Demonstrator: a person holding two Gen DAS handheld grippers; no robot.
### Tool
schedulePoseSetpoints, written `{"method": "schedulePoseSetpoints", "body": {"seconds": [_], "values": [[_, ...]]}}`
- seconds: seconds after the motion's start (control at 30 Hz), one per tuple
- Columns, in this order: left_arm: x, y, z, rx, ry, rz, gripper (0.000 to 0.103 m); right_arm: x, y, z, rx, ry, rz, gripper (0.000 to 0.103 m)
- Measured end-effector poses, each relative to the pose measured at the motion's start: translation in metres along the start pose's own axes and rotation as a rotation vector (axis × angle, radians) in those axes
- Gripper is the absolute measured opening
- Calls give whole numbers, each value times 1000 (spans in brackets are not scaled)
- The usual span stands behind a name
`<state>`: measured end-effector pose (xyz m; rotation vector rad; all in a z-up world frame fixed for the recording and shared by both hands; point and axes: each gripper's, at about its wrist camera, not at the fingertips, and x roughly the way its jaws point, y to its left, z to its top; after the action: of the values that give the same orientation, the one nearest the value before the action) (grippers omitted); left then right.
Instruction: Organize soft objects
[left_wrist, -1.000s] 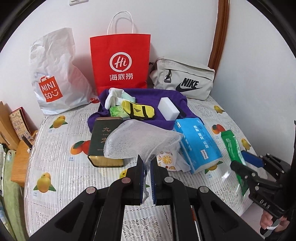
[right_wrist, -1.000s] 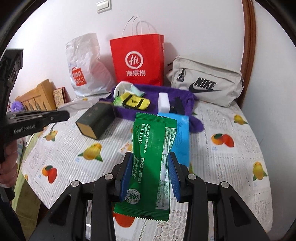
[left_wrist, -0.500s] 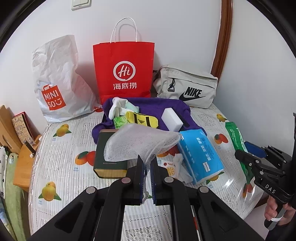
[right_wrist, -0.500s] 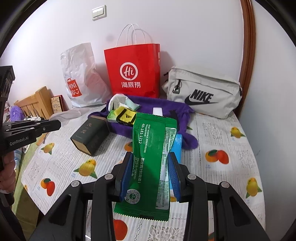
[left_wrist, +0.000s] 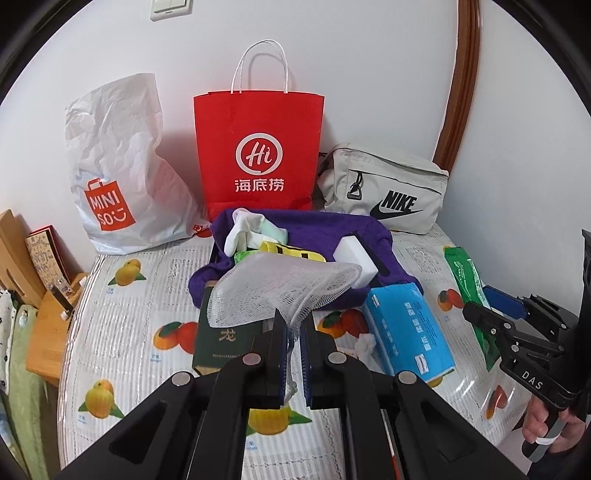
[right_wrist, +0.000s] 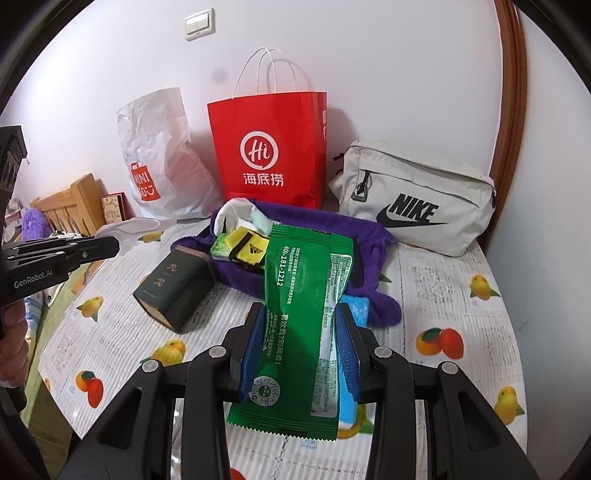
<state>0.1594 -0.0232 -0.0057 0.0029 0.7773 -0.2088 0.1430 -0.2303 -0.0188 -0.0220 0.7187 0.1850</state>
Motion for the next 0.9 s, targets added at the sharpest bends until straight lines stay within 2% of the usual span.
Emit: {"method": "schedulePoseSetpoints", "body": {"seconds": [0.43, 0.9], "values": [[33, -2, 35, 40, 8, -24, 7, 30, -11, 35, 34, -16, -10, 38], [81, 3, 63, 50, 31, -30, 7, 84, -31, 57, 62, 26, -9, 38]]}}
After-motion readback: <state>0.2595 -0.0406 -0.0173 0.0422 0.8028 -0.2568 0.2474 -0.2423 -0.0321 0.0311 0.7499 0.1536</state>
